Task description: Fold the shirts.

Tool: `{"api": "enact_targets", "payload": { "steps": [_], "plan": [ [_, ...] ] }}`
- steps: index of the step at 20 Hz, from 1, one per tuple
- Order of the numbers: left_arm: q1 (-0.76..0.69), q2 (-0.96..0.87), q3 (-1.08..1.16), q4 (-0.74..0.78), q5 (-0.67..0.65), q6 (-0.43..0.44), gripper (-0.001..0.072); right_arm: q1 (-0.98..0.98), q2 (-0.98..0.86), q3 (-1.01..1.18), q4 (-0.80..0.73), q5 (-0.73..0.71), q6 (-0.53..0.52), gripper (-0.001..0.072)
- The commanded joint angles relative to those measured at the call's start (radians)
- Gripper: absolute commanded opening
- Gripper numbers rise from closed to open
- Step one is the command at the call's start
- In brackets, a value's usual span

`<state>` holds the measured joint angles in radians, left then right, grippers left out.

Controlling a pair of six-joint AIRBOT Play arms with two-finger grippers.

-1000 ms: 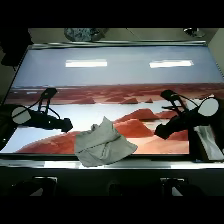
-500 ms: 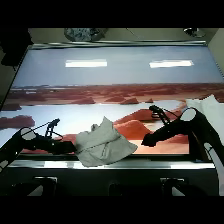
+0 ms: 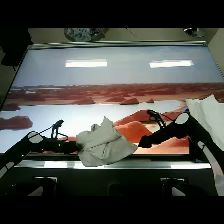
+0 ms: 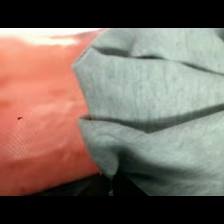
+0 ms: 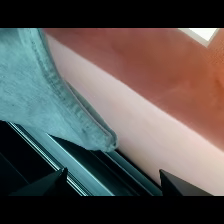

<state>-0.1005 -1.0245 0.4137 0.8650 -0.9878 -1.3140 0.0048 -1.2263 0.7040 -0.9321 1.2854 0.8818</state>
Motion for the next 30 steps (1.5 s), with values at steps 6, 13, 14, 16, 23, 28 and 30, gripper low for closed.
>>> {"api": "enact_targets", "payload": {
  "steps": [6, 13, 14, 16, 23, 28, 30],
  "plan": [
    [-0.007, 0.071, -0.003, -0.006, 0.01, -0.013, 0.0029, 0.256, -0.08, -0.045, 0.087, -0.29, 0.01, 0.0616],
    [-0.007, 0.217, 0.206, 0.001, 0.01, -0.013, 0.0027, 0.27, 0.018, 0.126, -0.005, -0.198, -0.012, 0.0048],
    [-0.007, 0.242, 0.297, 0.005, 0.01, -0.013, 0.0027, 0.27, 0.067, 0.204, -0.048, -0.198, -0.016, 0.0048],
    [-0.007, 0.273, 0.505, 0.007, 0.01, -0.014, 0.0027, 0.27, 0.172, 0.389, -0.124, -0.208, -0.049, 0.0048],
    [-0.007, 0.28, 1.28, 0.219, 0.021, -0.177, 0.0027, 0.27, 0.486, 0.935, -0.434, -0.37, 0.075, 0.0048],
    [-0.007, 0.28, 1.448, 0.245, -0.001, -0.182, 0.0028, 0.27, 0.585, 0.964, -0.509, -0.268, 0.171, 0.0048],
    [-0.007, 0.27, 1.446, 0.254, -0.035, -0.182, 0.0029, 0.27, 0.583, 0.964, -0.571, -0.151, 0.235, 0.0048]
  ]
}}
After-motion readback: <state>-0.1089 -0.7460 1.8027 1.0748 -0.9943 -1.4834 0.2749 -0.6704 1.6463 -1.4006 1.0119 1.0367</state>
